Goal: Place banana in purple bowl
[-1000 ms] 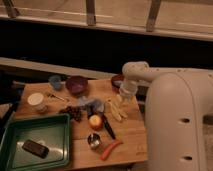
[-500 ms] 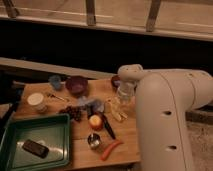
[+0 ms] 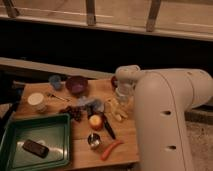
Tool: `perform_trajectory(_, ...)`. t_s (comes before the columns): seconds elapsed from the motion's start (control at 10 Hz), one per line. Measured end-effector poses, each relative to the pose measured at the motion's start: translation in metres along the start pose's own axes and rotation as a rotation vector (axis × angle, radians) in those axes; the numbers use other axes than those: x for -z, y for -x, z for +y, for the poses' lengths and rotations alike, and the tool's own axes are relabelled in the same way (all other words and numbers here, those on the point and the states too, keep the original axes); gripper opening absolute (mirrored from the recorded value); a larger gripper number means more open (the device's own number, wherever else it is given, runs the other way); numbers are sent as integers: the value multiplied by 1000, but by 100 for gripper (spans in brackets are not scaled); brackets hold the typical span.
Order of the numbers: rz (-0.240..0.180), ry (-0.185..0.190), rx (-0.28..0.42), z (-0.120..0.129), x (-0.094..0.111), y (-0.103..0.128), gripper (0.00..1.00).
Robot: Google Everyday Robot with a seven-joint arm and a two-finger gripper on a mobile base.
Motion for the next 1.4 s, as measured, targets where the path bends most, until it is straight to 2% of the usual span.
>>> perform_trajectory(0.2, 3, 19, -4, 0, -2, -1, 59)
perform_trajectory(0.8, 18, 53, 10, 5, -11, -2, 3)
perform_trajectory(1.0, 11, 56, 10, 5, -10, -3, 0)
perform_trajectory(1.1, -15, 50, 7, 2, -1, -1, 0)
perform_trajectory(1.3, -70, 23, 11, -1, 30, 4, 0)
perform_trajectory(1.4, -109, 6, 15, -1, 53, 8, 0)
